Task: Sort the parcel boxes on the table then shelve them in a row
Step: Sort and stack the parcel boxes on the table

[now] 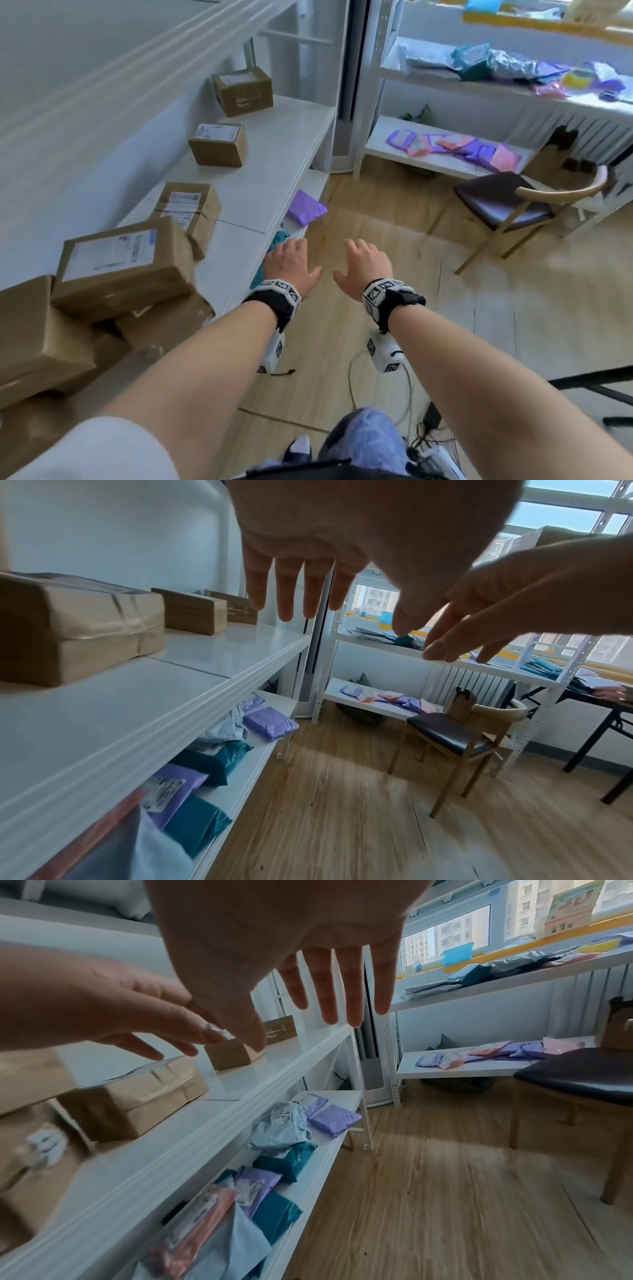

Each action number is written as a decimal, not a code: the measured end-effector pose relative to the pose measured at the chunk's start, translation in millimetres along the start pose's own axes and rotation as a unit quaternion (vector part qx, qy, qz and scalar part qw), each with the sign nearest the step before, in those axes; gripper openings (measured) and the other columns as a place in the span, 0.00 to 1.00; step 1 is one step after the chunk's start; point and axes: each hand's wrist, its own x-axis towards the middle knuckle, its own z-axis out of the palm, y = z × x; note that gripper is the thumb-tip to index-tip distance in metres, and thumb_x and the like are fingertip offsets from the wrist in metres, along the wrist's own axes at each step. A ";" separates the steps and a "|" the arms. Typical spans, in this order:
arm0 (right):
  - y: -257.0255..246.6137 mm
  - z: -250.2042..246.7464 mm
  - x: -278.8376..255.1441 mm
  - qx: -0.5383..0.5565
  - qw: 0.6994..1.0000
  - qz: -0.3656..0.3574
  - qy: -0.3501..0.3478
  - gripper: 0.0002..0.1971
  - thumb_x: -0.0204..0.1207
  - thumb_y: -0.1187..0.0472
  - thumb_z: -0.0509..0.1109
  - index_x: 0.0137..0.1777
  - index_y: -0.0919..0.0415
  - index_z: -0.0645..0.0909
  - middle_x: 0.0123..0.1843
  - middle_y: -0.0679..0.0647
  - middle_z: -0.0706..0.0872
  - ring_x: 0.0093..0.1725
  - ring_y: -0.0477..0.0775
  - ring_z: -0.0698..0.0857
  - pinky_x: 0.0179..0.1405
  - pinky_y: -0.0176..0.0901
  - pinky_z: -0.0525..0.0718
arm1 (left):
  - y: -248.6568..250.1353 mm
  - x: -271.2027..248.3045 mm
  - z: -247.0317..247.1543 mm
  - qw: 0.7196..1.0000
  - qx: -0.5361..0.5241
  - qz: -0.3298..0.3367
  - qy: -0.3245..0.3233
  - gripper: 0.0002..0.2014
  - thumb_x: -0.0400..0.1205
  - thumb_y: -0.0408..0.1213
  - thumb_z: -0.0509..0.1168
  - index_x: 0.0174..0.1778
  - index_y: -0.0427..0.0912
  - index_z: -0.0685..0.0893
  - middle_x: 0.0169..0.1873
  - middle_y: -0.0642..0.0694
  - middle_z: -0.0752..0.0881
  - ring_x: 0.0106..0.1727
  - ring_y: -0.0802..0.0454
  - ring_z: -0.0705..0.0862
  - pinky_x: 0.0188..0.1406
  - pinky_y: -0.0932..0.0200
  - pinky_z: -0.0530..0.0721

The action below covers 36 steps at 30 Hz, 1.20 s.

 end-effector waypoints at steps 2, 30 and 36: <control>17.0 -1.4 32.5 0.003 1.000 -0.010 0.000 0.28 0.72 0.42 0.71 0.67 0.57 0.73 0.59 0.55 0.81 0.60 0.60 0.81 0.53 0.50 0.78 | 11.8 30.5 4.0 1.000 0.004 -0.005 0.000 0.32 0.82 0.59 0.63 0.77 0.43 0.68 0.73 0.43 0.75 0.72 0.43 0.74 0.68 0.48 0.73; 77.6 -46.3 484.5 0.007 0.982 -0.189 0.000 0.28 0.75 0.43 0.68 0.70 0.57 0.71 0.63 0.56 0.81 0.62 0.61 0.81 0.59 0.54 0.81 | 4.3 430.7 -40.9 0.954 -0.101 -0.277 0.055 0.33 0.80 0.58 0.66 0.77 0.44 0.67 0.75 0.43 0.72 0.74 0.41 0.72 0.67 0.47 0.73; 53.6 -56.4 558.4 0.028 0.981 -0.194 0.014 0.28 0.76 0.42 0.67 0.70 0.58 0.71 0.62 0.57 0.81 0.60 0.62 0.81 0.56 0.54 0.80 | -27.8 496.6 -63.6 0.945 -0.104 -0.302 0.067 0.34 0.80 0.58 0.66 0.77 0.43 0.67 0.75 0.41 0.72 0.74 0.40 0.72 0.66 0.45 0.74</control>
